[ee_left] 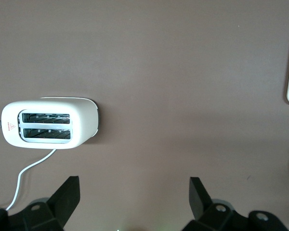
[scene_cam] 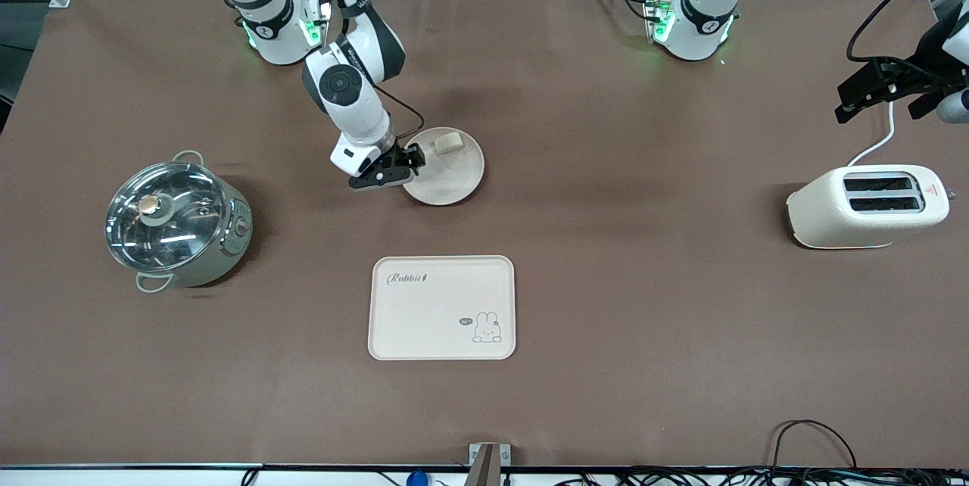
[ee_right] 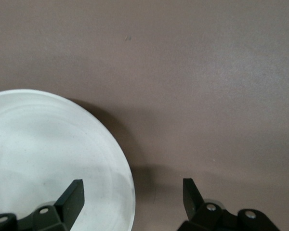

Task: Place bun in plate and plate on tray
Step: 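Lower the right gripper to the plate rim and grip it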

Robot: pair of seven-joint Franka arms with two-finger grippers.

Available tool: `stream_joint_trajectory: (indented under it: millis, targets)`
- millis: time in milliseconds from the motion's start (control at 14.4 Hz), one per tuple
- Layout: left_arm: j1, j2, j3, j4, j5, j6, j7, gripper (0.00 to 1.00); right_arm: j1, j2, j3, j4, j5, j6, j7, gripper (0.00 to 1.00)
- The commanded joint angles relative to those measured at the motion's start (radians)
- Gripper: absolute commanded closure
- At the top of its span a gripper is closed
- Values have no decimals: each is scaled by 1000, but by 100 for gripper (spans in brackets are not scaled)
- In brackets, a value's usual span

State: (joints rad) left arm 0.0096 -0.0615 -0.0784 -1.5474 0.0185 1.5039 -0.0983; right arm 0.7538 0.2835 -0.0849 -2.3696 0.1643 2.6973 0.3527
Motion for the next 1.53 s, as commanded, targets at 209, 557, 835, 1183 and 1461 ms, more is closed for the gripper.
stream_joint_trajectory:
  millis: [209, 557, 835, 1183, 1461]
  targets:
    - [13, -9, -3, -7, -12, -1, 6, 0, 30, -14, -4, -48, 15, 30, 3, 37]
    - [13, -6, -1, -8, -6, -2, 5, 0, 42, 11, -4, -48, 15, 58, 3, 58]
    - [13, -6, -1, -7, -5, -4, 5, 0, 44, 14, -4, -46, 15, 58, 5, 76]
    - [13, -6, -1, -5, -3, -5, 5, 0, 42, 17, -3, -37, 18, 53, 15, 99]
    - [10, -4, -3, -5, -3, -5, 5, 0, 41, 14, 5, 16, 27, 21, 49, 100]
